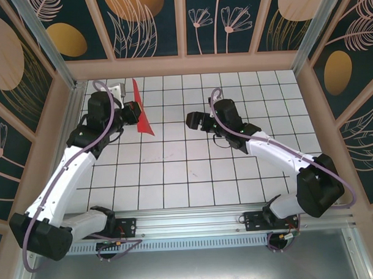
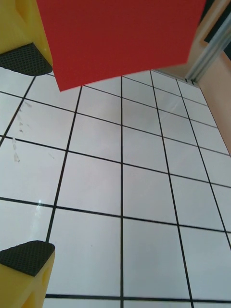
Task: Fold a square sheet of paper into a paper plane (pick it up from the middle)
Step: First fold the square sheet of paper in half at the center of the table.
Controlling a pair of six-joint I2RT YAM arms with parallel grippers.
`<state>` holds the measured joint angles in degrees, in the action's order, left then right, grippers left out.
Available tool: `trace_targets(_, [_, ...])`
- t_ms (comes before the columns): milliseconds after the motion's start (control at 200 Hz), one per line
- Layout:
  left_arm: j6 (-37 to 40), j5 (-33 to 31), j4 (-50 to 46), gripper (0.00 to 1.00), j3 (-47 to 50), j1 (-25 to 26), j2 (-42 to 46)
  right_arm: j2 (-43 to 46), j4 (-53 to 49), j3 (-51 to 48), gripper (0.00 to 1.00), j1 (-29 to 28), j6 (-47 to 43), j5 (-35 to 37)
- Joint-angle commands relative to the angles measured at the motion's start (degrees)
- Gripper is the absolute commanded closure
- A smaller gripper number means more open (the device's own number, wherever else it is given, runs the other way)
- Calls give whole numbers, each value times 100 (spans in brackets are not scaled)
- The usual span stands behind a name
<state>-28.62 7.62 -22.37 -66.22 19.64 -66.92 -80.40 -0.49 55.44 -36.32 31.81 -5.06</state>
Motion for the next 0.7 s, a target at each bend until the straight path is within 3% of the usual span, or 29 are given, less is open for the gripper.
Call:
trace_targets(0, [401, 513, -695, 100, -285, 28, -639, 193, -204, -101, 8, 24, 199, 565])
trace_targets(235, [190, 947, 113, 100, -459, 585, -2109, 578, -367, -379, 8, 77, 352, 957])
trace_targets(360, [-135, 1507, 896, 100, -511, 946, -2718, 733, -436, -505, 8, 158, 421, 1015])
trace_targets(490, [-637, 2264, 1939, 100, -169, 1068, -2856, 776, -505, -583, 8, 263, 531, 950])
trace_targets(696, [-647, 2156, 2189, 100, 389, 1046, -2730, 648, -511, -653, 9, 330, 544, 790])
